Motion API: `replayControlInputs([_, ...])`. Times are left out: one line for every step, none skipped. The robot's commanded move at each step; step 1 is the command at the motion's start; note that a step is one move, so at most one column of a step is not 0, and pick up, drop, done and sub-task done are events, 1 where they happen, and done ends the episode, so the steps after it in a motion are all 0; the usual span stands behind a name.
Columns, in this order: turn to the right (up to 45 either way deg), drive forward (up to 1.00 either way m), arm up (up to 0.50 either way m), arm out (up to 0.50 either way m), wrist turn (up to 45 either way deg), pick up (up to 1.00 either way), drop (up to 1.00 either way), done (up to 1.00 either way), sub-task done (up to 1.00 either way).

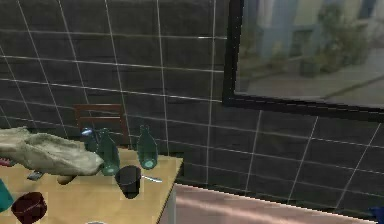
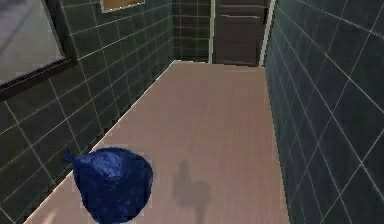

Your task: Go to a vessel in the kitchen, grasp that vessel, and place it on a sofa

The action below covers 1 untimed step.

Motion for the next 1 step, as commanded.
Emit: replayControlInputs([12.0, 0.0, 0.0, 0.0, 0.0, 0.0, 0.0, 0.0, 0.0])
